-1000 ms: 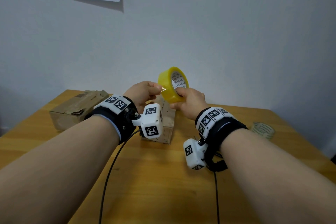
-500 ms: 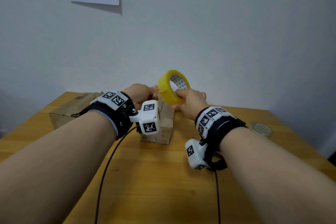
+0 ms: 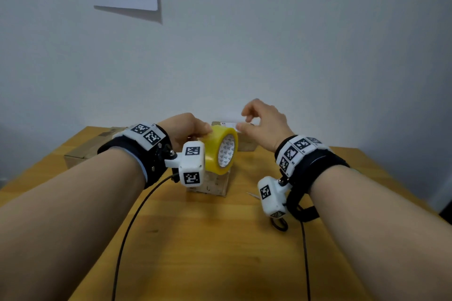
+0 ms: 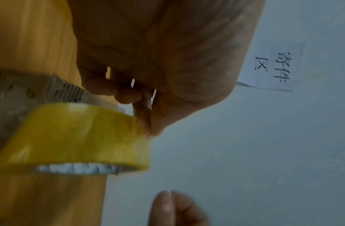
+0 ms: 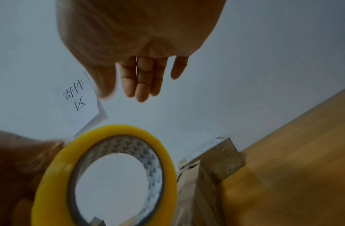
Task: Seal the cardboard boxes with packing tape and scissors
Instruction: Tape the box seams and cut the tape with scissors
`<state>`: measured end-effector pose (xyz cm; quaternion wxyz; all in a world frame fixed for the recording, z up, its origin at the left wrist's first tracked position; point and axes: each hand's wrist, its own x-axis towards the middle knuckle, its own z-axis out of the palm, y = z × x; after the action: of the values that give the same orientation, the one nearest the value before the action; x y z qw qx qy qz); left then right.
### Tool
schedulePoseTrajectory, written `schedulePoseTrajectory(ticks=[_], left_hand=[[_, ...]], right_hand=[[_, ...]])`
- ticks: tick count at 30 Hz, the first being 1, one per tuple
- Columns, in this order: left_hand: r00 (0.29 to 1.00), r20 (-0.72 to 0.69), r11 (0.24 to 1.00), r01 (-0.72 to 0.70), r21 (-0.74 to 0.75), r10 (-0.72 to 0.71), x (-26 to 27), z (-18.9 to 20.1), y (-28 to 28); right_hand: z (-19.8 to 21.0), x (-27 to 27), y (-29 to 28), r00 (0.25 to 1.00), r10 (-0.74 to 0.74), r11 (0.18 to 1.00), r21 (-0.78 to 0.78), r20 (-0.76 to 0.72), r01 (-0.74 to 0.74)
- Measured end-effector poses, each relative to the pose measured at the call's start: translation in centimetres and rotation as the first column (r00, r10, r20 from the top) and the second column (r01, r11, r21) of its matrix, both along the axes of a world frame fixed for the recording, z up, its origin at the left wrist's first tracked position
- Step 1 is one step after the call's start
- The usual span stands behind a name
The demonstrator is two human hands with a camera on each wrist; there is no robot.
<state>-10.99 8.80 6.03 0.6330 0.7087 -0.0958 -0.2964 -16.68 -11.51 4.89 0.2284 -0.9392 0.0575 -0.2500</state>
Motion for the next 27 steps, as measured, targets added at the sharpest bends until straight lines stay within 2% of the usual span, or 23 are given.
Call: schedulePoseTrajectory(ticks=[2, 4, 8, 13, 18, 22, 25, 27], left_hand=[[0.993, 0.083, 0.995, 0.081, 0.050, -0.085, 0.2, 0.0, -0.4], [0.978, 0.133, 0.986, 0.153, 0.069, -0.161, -0.1, 0.5, -0.9], [0.953, 0.176, 0.960, 0.214, 0.180, -0.246, 0.0, 0.8, -0.9], [0.965, 0.046, 0.913, 0.227, 0.340, -0.258, 0.9, 0.3, 0.0], [0.962, 0.018, 0.919, 0.256, 0.298, -0.274, 0.7, 0.0, 0.0], [0.949, 0.105, 0.905, 0.246, 0.347, -0.298, 0.9, 0.1, -0.6], [0.979, 0.003, 0.922, 0.190, 0.338, -0.203, 1.6, -0.3, -0.4], [0.987, -0.055, 0.951, 0.159, 0.264, -0.150, 1.8, -0.6, -0.3]], right_hand=[[0.4, 0.4, 0.3, 0.967, 0.043, 0.988, -0.133, -0.249, -0.078], [0.1, 1.0, 1.0, 0.912, 0.130, 0.981, -0.085, -0.389, -0.176], [-0.2, 1.6, 0.8, 0.925, 0.153, 0.980, -0.068, -0.347, -0.187], [-0.5, 1.3, 0.4, 0.959, 0.082, 0.958, -0.243, -0.271, -0.151], [-0.9, 1.5, 0.9, 0.972, 0.057, 0.947, -0.297, -0.229, -0.126], [-0.9, 1.6, 1.2, 0.986, 0.026, 0.950, -0.302, -0.165, -0.075], [-0.8, 1.8, 1.2, 0.992, -0.006, 0.943, -0.331, -0.126, -0.037], [-0.8, 1.9, 1.2, 0.993, -0.018, 0.936, -0.351, -0.113, -0.023]])
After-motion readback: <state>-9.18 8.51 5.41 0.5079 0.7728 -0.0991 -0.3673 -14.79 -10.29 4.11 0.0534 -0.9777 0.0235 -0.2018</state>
